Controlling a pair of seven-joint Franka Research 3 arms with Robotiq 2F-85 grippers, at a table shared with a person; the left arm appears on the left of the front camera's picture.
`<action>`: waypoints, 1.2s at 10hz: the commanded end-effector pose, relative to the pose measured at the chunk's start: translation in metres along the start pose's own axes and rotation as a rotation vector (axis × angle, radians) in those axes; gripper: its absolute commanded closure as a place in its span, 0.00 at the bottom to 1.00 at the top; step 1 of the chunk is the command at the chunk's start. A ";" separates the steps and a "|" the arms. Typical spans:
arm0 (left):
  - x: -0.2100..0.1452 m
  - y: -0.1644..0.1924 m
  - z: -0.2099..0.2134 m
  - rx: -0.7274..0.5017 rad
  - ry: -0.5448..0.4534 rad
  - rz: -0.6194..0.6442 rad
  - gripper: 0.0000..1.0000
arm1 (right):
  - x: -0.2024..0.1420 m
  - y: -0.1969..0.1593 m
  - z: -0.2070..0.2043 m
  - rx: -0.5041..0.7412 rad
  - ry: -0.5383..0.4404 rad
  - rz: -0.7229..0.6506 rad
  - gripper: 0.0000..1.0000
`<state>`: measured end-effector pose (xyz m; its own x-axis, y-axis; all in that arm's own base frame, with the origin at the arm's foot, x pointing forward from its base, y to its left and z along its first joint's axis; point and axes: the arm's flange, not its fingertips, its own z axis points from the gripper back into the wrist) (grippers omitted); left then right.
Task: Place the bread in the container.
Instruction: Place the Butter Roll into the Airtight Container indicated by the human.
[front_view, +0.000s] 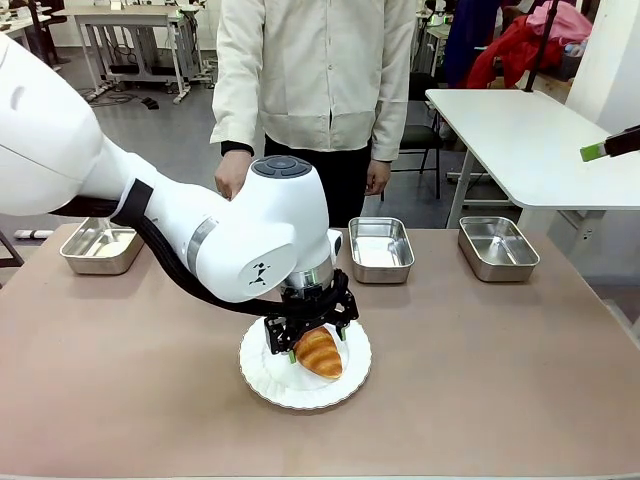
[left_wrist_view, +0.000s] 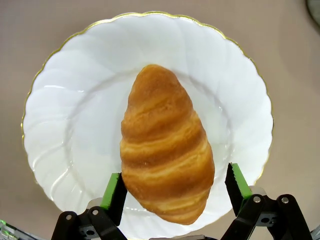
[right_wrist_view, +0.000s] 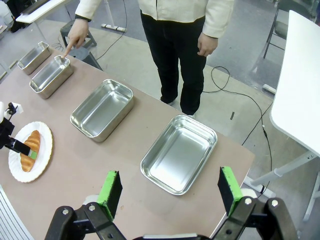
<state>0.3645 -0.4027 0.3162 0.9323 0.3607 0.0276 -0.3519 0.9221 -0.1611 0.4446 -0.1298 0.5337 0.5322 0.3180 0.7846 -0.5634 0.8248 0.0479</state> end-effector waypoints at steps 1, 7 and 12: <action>0.001 -0.008 -0.007 0.010 -0.035 0.017 0.00 | 0.001 -0.001 0.000 0.009 -0.022 -0.003 0.00; 0.004 -0.007 -0.014 0.050 -0.022 0.036 0.20 | 0.001 -0.001 0.000 0.009 -0.022 -0.003 0.00; 0.007 -0.002 -0.010 0.037 0.003 0.010 0.46 | 0.001 -0.001 0.000 0.009 -0.022 -0.003 0.00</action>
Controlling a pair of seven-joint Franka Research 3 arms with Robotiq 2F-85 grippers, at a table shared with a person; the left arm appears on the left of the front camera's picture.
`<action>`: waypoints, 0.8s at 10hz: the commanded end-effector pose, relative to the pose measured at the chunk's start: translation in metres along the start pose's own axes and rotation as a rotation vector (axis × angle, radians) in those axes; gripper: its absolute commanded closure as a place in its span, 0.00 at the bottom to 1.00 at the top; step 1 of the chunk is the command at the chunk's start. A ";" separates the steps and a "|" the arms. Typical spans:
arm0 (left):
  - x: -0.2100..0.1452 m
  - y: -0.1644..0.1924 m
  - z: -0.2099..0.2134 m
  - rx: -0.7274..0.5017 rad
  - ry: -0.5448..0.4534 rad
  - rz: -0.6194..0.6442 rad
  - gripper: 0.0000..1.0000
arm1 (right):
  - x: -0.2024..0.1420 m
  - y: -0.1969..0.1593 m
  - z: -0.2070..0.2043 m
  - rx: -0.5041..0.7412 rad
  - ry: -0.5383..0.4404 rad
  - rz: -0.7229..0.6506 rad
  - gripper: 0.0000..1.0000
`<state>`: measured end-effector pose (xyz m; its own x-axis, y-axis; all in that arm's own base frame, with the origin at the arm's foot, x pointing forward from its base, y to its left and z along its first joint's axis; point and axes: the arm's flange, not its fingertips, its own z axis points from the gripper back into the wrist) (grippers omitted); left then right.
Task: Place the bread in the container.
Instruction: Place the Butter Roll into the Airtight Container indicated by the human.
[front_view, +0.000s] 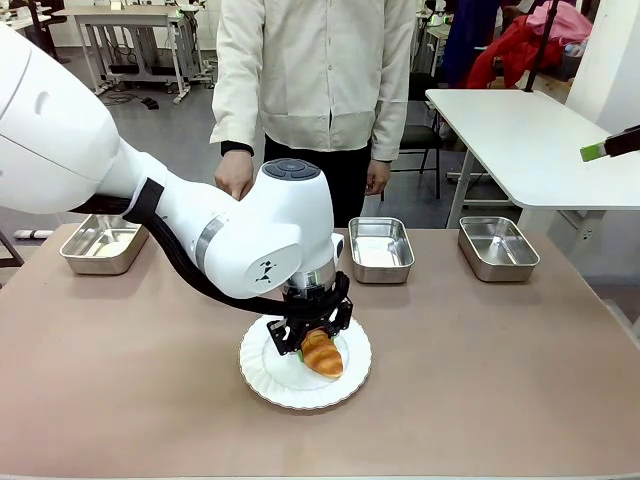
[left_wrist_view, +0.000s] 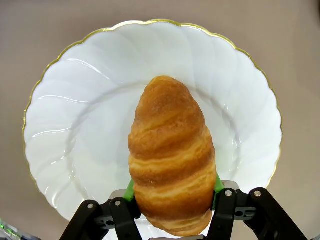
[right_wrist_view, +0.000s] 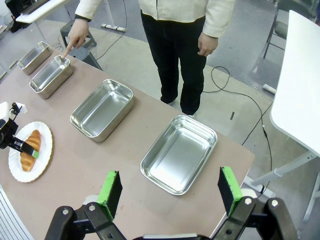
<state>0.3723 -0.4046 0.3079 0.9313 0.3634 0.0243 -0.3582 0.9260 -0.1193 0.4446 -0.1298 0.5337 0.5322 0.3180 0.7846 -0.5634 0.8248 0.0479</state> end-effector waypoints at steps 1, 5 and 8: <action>0.001 0.001 -0.001 -0.005 0.000 0.007 0.46 | 0.001 -0.001 0.000 0.009 -0.022 -0.003 0.00; 0.000 0.000 0.000 -0.001 0.001 0.002 0.46 | 0.001 -0.001 0.000 0.009 -0.022 -0.003 0.00; 0.035 0.017 0.075 -0.099 -0.147 -0.037 0.46 | 0.001 -0.001 0.000 0.009 -0.022 -0.003 0.00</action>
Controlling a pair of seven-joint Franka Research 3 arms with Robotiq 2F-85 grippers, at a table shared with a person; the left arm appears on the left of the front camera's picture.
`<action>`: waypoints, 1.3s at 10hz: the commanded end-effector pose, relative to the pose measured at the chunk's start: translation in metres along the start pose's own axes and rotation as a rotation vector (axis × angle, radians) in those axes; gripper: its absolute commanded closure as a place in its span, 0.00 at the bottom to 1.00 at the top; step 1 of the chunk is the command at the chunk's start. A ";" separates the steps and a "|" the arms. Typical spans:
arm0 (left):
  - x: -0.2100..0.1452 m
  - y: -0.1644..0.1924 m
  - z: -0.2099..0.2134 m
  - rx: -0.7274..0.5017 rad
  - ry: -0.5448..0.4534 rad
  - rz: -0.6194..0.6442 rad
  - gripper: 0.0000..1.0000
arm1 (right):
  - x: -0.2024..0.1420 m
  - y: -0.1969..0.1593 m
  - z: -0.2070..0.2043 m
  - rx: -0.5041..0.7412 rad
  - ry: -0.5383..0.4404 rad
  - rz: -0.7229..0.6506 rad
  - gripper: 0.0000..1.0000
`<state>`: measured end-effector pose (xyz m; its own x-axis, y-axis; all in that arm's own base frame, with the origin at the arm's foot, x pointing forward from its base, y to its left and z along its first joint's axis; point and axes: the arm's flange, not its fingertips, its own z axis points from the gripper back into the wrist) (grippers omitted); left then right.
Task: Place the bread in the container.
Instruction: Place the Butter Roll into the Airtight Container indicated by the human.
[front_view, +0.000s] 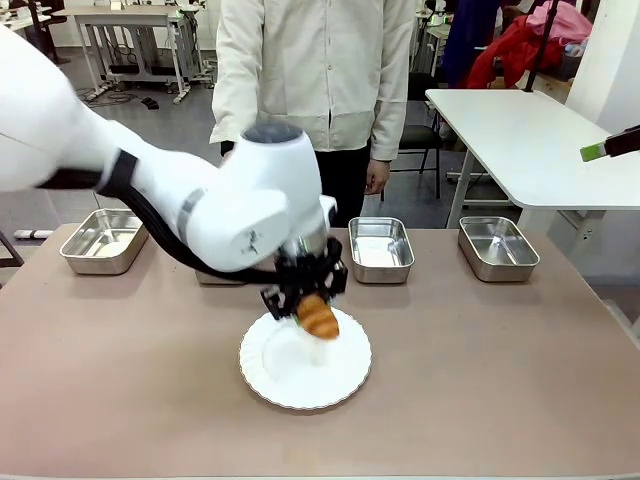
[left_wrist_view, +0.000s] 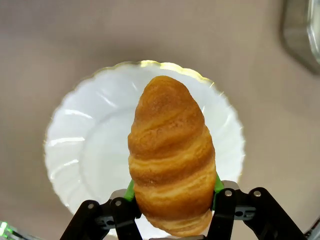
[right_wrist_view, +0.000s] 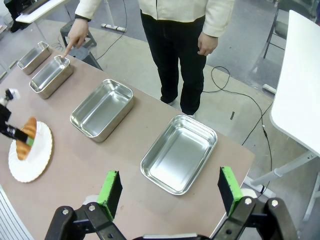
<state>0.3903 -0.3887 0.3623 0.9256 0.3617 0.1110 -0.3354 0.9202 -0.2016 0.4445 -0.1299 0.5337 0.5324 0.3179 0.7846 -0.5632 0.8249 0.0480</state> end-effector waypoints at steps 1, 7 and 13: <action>0.025 0.017 0.047 -0.036 -0.045 -0.060 0.46 | 0.001 0.000 -0.001 0.010 -0.023 -0.002 0.00; 0.201 0.059 0.090 -0.002 0.078 -0.283 0.46 | 0.001 0.000 -0.001 0.010 -0.023 -0.002 0.00; 0.249 0.084 0.045 -0.008 0.127 -0.410 0.46 | 0.001 0.000 -0.001 0.010 -0.023 -0.002 0.00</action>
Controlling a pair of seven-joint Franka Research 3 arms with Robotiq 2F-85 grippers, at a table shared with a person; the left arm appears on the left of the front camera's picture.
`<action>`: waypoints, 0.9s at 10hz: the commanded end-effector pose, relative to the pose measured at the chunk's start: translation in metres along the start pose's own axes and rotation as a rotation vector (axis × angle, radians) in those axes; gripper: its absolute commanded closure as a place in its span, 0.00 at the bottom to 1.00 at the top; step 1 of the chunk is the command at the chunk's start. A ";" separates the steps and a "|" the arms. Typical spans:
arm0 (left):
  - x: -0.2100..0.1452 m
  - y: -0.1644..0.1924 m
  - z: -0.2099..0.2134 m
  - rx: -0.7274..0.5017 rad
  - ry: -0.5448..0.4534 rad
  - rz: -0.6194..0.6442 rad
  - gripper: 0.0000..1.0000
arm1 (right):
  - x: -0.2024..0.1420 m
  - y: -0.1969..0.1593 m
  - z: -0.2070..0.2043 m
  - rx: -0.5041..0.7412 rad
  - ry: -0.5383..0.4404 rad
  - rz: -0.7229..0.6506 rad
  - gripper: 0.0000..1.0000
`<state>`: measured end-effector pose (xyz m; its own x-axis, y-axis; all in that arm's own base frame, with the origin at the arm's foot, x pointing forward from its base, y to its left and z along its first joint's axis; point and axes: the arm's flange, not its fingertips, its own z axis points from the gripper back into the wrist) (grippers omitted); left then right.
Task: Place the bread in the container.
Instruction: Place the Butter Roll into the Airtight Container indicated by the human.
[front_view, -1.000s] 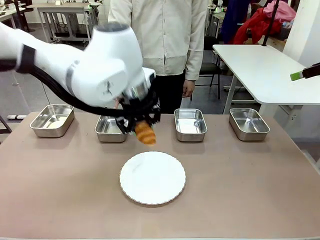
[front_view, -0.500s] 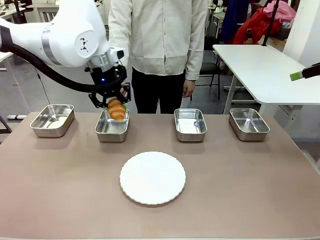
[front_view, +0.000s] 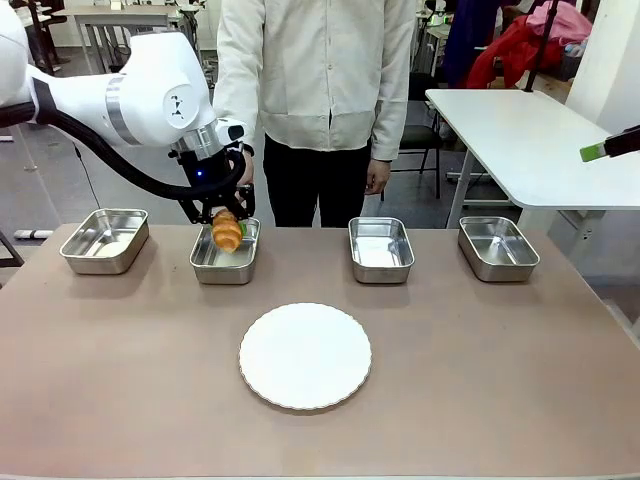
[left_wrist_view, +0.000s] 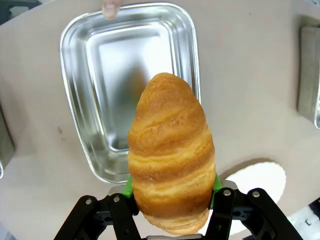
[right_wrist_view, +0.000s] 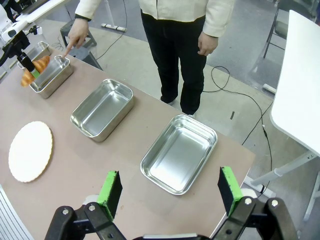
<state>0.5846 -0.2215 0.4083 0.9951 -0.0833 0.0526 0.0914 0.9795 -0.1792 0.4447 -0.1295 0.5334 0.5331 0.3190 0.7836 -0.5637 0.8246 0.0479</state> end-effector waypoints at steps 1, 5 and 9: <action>0.000 0.005 0.010 0.007 -0.016 0.025 0.46 | 0.001 -0.001 0.000 0.009 -0.024 -0.003 0.00; 0.016 0.010 -0.005 0.002 -0.020 -0.027 0.46 | 0.001 -0.001 0.000 0.009 -0.024 -0.003 0.00; 0.021 0.012 -0.019 0.022 -0.067 -0.118 0.46 | 0.001 -0.001 0.000 0.009 -0.024 -0.003 0.00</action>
<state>0.6048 -0.2190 0.3882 0.9825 -0.1512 0.1084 0.1673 0.9729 -0.1594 0.4447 -0.1296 0.5334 0.5332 0.3188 0.7836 -0.5635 0.8247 0.0479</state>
